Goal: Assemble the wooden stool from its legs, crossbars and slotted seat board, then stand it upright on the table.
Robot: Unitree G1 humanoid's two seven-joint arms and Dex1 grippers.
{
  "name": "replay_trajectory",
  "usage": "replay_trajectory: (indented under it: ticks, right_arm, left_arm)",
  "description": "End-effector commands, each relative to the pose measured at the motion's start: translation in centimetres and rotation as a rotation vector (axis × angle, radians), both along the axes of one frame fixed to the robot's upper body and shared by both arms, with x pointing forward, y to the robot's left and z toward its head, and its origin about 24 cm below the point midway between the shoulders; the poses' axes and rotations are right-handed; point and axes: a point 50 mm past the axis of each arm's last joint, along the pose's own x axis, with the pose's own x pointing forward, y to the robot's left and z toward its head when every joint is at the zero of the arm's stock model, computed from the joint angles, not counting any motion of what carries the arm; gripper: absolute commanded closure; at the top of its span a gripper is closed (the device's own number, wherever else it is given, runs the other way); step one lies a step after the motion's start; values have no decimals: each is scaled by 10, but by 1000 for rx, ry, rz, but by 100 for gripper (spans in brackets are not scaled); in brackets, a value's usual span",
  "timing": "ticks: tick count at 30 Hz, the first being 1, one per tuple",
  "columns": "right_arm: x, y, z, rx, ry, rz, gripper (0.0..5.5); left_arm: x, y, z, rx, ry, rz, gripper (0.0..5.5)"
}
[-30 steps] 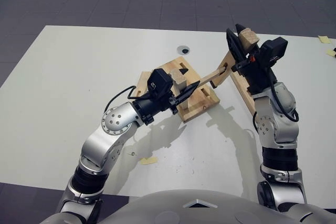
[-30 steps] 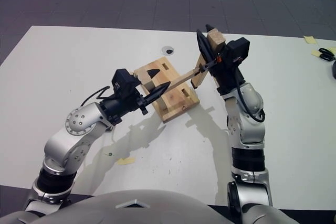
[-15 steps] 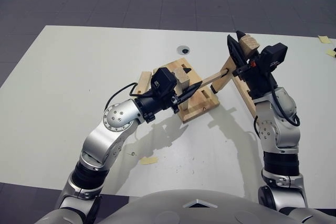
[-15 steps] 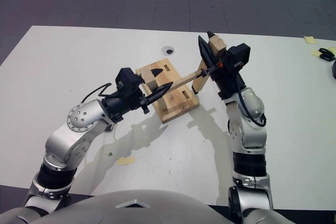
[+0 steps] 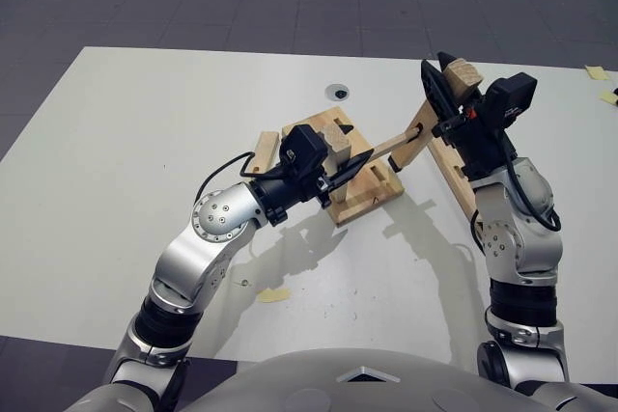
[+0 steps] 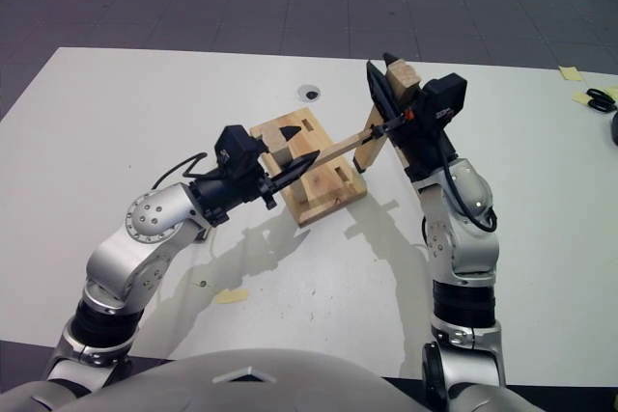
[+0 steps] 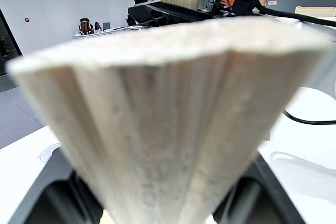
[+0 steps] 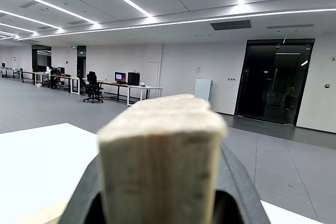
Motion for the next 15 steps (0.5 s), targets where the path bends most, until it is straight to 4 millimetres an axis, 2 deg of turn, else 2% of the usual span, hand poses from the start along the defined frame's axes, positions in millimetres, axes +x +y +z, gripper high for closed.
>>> replay_trajectory:
  ticks: [1, 7, 15]
  right_arm:
    - [-2, 0, 0, 0, 11, 10, 448]
    - [-4, 7, -5, 16, 36, 20, 448]
    - [-3, 20, 10, 54, 54, 143, 448]
  left_arm:
    - [-3, 3, -42, 117, 198, 16, 339]
    - [-3, 5, -43, 121, 197, 21, 339]
    - [-2, 4, -44, 121, 197, 26, 341]
